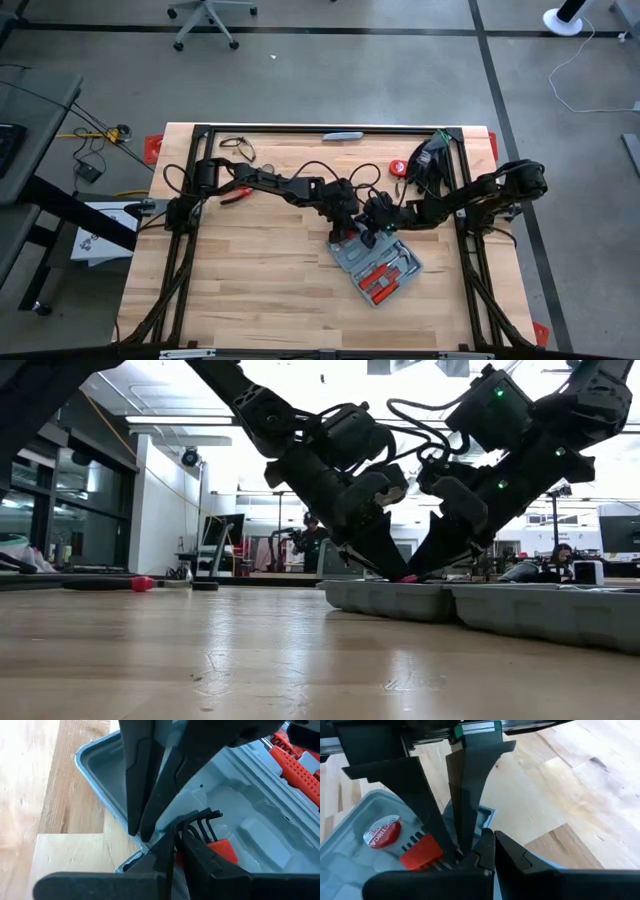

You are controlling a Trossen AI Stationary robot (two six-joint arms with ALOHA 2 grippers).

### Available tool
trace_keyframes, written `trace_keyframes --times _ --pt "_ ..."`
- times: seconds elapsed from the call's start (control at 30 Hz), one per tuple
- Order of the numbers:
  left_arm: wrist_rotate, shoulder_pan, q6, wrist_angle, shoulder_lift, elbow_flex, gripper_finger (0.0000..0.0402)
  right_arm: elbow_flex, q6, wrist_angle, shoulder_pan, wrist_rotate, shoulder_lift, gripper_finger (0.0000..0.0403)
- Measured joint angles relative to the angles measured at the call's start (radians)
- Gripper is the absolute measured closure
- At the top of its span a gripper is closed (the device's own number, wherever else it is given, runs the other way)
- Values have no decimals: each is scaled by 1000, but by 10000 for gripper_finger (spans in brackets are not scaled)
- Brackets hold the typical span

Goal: Prefit tool cases

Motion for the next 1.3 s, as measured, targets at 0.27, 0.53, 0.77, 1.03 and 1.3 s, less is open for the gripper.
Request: trace_keyframes --times 0.27,0.53,0.77,1.03,1.3 --pt "-40 11 19 -104 -72 -6 374 0 -26 4 14 -8 -49 403" --pt "-95 8 44 -145 -124 -6 373 0 -17 11 55 -64 -78 403" --pt "-92 -7 30 -162 -130 -3 373 36 -30 40 58 -64 -7 403" --pt "-89 -62 18 -176 -131 -3 373 120 -24 -89 56 -68 78 403" --pt "-189 -87 13 -86 -87 -20 373 117 0 -99 54 -57 80 403"
